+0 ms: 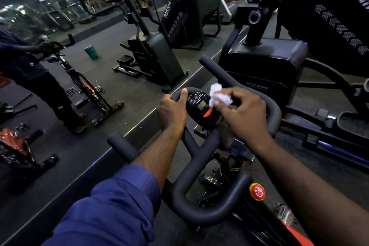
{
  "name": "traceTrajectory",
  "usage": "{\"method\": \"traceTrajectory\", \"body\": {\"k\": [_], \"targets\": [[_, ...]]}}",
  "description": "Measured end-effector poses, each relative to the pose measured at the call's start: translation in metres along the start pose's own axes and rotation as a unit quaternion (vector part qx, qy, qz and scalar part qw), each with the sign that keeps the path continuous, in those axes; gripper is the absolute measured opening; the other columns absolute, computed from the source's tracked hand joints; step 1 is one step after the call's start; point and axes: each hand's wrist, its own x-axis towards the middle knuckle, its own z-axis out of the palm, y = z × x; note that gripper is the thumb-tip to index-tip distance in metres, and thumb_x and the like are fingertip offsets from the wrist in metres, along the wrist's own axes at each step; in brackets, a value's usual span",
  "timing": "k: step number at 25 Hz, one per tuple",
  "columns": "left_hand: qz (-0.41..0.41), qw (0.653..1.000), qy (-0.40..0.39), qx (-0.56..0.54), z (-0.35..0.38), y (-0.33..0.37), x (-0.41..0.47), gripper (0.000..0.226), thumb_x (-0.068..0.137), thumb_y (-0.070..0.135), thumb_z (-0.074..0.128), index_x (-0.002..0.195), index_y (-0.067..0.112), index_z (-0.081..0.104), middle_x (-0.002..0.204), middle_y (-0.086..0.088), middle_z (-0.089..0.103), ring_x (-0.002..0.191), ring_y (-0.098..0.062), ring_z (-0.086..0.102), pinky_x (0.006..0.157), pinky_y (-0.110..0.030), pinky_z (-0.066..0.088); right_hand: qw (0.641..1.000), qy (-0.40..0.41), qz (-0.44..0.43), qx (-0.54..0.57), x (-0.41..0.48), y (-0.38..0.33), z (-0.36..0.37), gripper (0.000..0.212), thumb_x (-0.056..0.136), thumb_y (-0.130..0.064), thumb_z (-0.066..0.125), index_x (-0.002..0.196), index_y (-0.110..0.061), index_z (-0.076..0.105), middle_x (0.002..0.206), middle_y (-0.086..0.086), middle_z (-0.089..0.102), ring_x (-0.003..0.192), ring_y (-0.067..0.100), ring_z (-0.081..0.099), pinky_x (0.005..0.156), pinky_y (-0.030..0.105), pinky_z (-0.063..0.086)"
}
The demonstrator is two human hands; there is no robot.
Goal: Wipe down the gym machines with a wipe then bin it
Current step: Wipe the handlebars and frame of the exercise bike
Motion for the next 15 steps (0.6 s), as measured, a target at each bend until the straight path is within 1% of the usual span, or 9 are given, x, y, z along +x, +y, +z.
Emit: {"method": "traceTrajectory", "body": {"k": [1,4,5,7,9,11,12,13,15], "targets": [[-0.001,1.0,0.004,0.006,0.001,-0.001,0.001,0.051,0.093,0.064,0.062,0.092,0.013,0.067,0.094,-0.011,0.071,0.088,-0.032,0.066,0.074,-0.037,0.05,1.0,0.013,-0.004,0.007,0.011,-0.001,0.007,0.023,0.081,-0.016,0.083,0.103,-0.021,0.079,0.106,-0.011,0.076,0.1,0.0,0.069,0.093,0.015,0.05],[-0.006,1.0,0.008,0.004,0.003,-0.001,0.002,0.055,0.089,0.067,0.061,0.094,0.012,0.069,0.096,-0.015,0.073,0.093,-0.036,0.068,0.078,-0.041,0.055,0.993,-0.058,-0.097,-0.022,0.017,-0.003,0.035,0.021,0.083,-0.013,0.08,0.103,-0.016,0.078,0.107,-0.005,0.075,0.102,0.007,0.069,0.094,0.021,0.053],[-0.01,1.0,0.007,0.004,0.003,-0.001,0.003,0.055,0.089,0.067,0.061,0.094,0.012,0.069,0.096,-0.014,0.073,0.093,-0.035,0.068,0.076,-0.039,0.054,0.99,-0.068,-0.12,-0.041,0.02,0.0,0.039,0.018,0.084,-0.012,0.077,0.101,-0.016,0.078,0.104,-0.003,0.076,0.101,0.011,0.07,0.093,0.024,0.052],[-0.01,1.0,0.005,0.004,0.004,-0.002,0.004,0.054,0.091,0.066,0.062,0.093,0.013,0.068,0.095,-0.013,0.073,0.092,-0.033,0.067,0.073,-0.036,0.05,0.988,-0.037,-0.128,-0.073,0.029,0.008,0.041,0.015,0.085,-0.013,0.073,0.098,-0.015,0.079,0.099,0.001,0.077,0.096,0.018,0.071,0.091,0.027,0.051],[-0.004,1.0,0.007,0.005,0.003,-0.002,0.003,0.053,0.091,0.065,0.061,0.092,0.013,0.068,0.095,-0.012,0.073,0.092,-0.033,0.068,0.074,-0.037,0.051,0.987,-0.022,-0.134,-0.086,0.028,0.01,0.044,0.016,0.083,-0.011,0.072,0.098,-0.012,0.08,0.098,0.004,0.076,0.094,0.022,0.07,0.09,0.031,0.052],[-0.002,1.0,0.006,0.002,0.003,-0.003,0.002,0.051,0.093,0.063,0.061,0.09,0.012,0.065,0.097,-0.014,0.072,0.092,-0.035,0.066,0.071,-0.036,0.046,0.977,-0.069,-0.18,-0.087,0.017,0.008,0.05,0.021,0.081,-0.005,0.073,0.099,-0.012,0.08,0.1,0.004,0.073,0.095,0.023,0.069,0.088,0.033,0.054],[-0.005,1.0,0.005,0.002,0.003,-0.002,0.002,0.049,0.095,0.061,0.061,0.089,0.013,0.063,0.097,-0.015,0.071,0.092,-0.035,0.065,0.069,-0.035,0.042,0.973,-0.09,-0.197,-0.085,0.016,0.007,0.051,0.023,0.08,-0.003,0.074,0.1,-0.013,0.08,0.101,0.004,0.073,0.095,0.022,0.069,0.087,0.032,0.054],[-0.006,1.0,0.005,0.005,0.002,-0.002,0.002,0.049,0.095,0.062,0.061,0.089,0.013,0.063,0.098,-0.015,0.071,0.092,-0.035,0.065,0.069,-0.035,0.042,0.974,-0.089,-0.193,-0.079,0.02,0.008,0.05,0.024,0.079,-0.003,0.074,0.099,-0.013,0.081,0.1,0.004,0.073,0.094,0.022,0.07,0.087,0.028,0.054],[-0.005,1.0,0.006,0.013,0.003,-0.003,0.002,0.053,0.093,0.066,0.06,0.095,0.013,0.067,0.099,-0.013,0.072,0.093,-0.033,0.067,0.07,-0.036,0.048,0.986,-0.037,-0.152,-0.065,0.032,0.01,0.046,0.027,0.076,0.0,0.073,0.099,-0.012,0.081,0.099,0.004,0.075,0.093,0.02,0.07,0.091,0.016,0.049]]}}
